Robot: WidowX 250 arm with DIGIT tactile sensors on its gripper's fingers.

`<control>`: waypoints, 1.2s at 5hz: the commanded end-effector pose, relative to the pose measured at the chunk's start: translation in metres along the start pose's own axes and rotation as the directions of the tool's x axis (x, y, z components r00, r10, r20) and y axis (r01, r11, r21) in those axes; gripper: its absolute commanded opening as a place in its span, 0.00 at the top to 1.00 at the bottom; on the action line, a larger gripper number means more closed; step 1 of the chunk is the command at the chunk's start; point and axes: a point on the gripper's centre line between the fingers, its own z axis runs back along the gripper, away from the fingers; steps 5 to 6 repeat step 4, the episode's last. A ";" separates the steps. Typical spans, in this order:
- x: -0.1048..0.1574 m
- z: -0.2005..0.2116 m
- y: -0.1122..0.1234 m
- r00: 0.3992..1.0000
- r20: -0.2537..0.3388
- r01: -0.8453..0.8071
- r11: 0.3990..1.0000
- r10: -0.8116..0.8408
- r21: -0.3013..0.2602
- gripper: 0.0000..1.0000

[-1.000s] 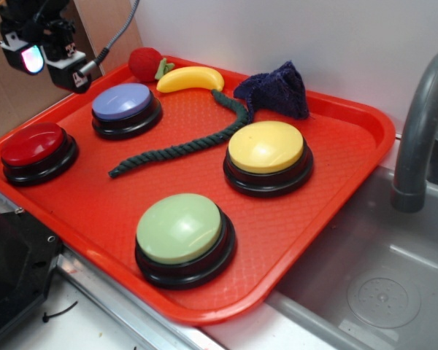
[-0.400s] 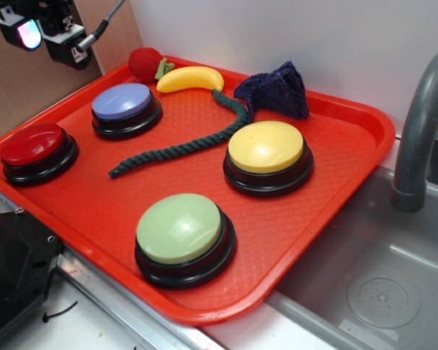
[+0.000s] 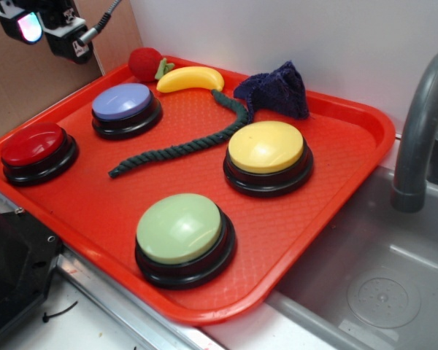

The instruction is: Push the red button.

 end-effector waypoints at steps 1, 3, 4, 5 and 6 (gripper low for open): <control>0.005 0.027 0.002 0.996 0.090 0.001 1.000 -0.001 -0.002 0.00; -0.002 0.045 -0.002 0.990 0.140 -0.013 1.000 0.015 -0.016 0.00; -0.006 0.051 -0.001 0.984 0.173 -0.042 0.999 0.045 -0.020 0.00; -0.006 0.051 -0.001 0.984 0.173 -0.042 0.999 0.045 -0.020 0.00; -0.006 0.051 -0.001 0.984 0.173 -0.042 0.999 0.045 -0.020 0.00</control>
